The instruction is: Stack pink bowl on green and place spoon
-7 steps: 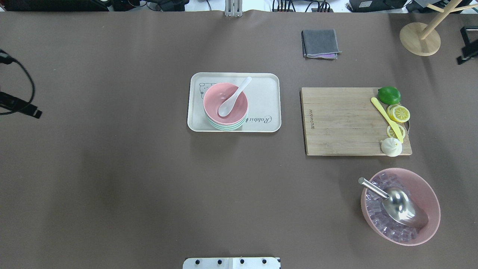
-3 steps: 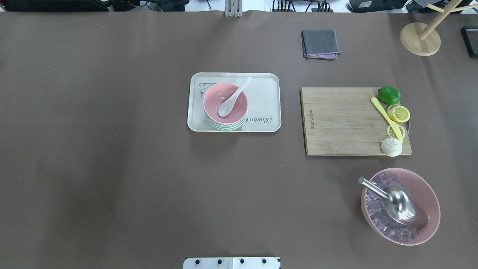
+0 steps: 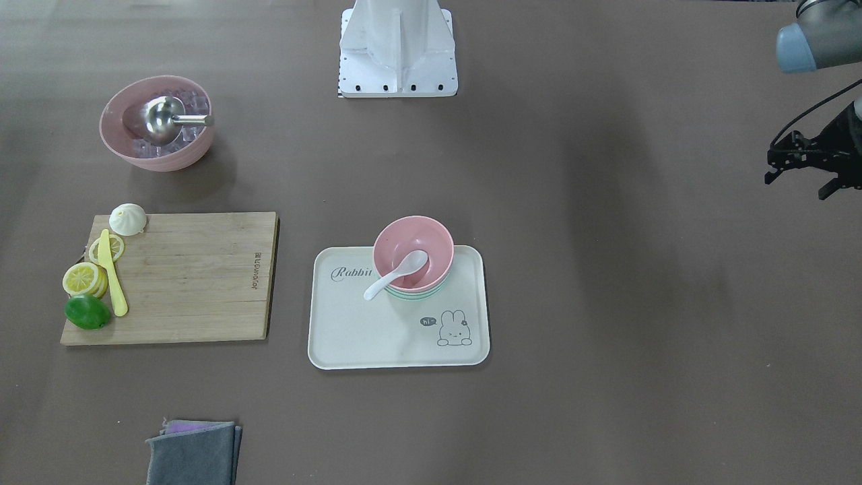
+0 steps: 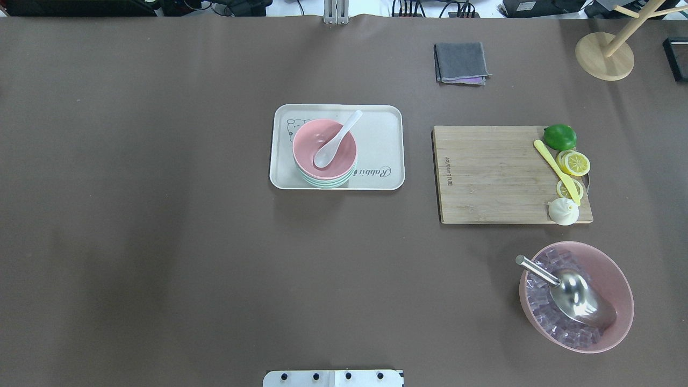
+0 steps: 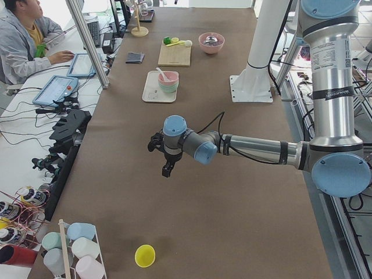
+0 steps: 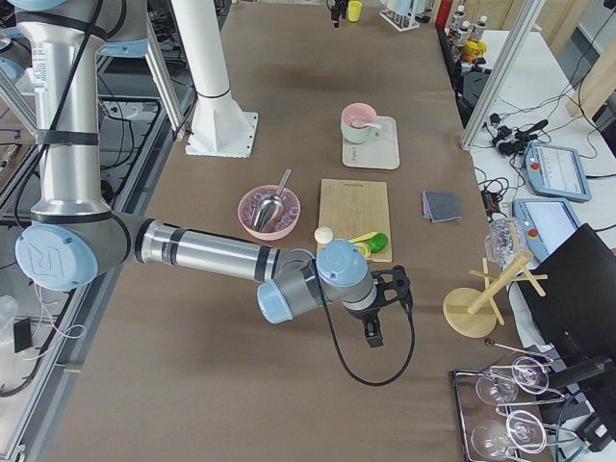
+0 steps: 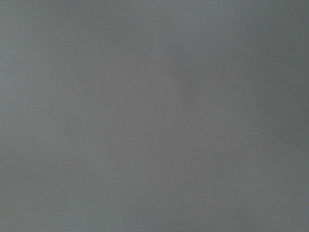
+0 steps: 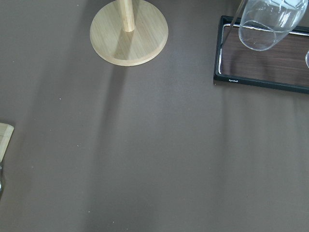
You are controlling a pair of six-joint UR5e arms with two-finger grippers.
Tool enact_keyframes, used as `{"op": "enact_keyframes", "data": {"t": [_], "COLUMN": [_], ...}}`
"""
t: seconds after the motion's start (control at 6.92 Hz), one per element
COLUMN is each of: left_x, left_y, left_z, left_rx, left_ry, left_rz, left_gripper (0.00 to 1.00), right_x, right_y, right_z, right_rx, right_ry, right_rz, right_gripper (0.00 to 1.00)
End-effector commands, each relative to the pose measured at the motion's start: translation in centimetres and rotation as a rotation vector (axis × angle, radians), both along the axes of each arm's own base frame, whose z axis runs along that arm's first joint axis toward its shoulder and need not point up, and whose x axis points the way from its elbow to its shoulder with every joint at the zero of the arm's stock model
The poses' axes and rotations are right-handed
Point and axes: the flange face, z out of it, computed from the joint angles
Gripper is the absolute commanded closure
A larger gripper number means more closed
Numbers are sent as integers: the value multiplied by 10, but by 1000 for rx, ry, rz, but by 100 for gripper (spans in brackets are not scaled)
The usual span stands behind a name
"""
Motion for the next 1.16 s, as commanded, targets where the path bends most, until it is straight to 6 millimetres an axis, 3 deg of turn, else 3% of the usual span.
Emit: {"op": "enact_keyframes", "data": {"t": [0.0,0.72,1.01], "left_x": [1,1,0], "left_y": [-1,-1,-1], "left_z": [-4,-1,0], "left_rx": [7,0,-1], "left_ry": [3,-1,-2], "left_rz": [2,1,-1], "left_gripper": [2,2,2], "right_x": [0,0,-6], "right_y": [4,3,2], "right_z": [2,-7,-41], "right_rx": [8,27,85], "right_ry": [3,0,-50], "right_rz": [-4,-5,-36], "right_gripper": [0,0,0]}}
